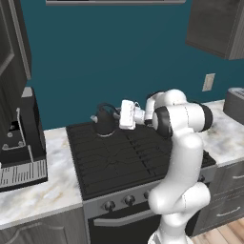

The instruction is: Pick the kettle from the cabinet and place it on a stove burner. Then pick the pot from the counter and place it on another stove burner. Finally, turn both burners on.

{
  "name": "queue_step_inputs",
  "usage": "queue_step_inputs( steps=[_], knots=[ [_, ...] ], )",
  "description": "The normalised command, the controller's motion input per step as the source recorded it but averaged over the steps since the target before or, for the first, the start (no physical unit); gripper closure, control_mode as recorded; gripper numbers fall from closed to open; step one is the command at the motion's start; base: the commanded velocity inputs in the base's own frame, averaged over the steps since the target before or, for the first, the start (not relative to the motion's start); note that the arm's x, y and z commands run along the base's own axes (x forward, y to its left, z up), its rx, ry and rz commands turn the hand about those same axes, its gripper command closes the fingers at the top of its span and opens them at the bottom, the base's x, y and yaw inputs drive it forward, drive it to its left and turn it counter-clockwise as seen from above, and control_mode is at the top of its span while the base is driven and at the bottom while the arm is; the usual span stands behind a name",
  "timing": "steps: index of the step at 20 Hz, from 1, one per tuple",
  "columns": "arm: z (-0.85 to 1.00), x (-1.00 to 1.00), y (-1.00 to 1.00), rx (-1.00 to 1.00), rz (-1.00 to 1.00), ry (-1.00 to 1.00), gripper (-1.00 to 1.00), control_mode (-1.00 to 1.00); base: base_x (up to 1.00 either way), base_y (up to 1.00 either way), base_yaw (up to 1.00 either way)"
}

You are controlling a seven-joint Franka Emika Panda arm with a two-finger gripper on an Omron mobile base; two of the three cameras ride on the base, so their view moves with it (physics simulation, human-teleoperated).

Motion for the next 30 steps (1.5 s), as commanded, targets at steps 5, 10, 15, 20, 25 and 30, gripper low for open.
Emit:
queue_step_inputs(
  steps=[5,10,15,20,25,30],
  knots=[
    [-0.18,0.2,0.05,0.0,0.0,0.0,1.0,-1.0,0.0,0.0,0.0],
    [-0.19,0.19,0.05,0.0,0.0,0.0,1.0,-1.0,0.0,0.0,0.0],
    [-0.11,0.24,0.05,0.0,0.0,0.0,1.0,-1.0,0.0,0.0,0.0],
    [-0.08,0.24,0.07,0.0,0.0,0.0,1.0,-1.0,0.0,0.0,0.0],
    [-0.12,0.23,0.11,0.0,0.0,0.0,1.0,-1.0,0.0,0.0,0.0],
    [-0.18,0.23,0.13,0.0,0.0,0.02,1.0,-1.0,0.0,0.0,0.0]
  ],
)
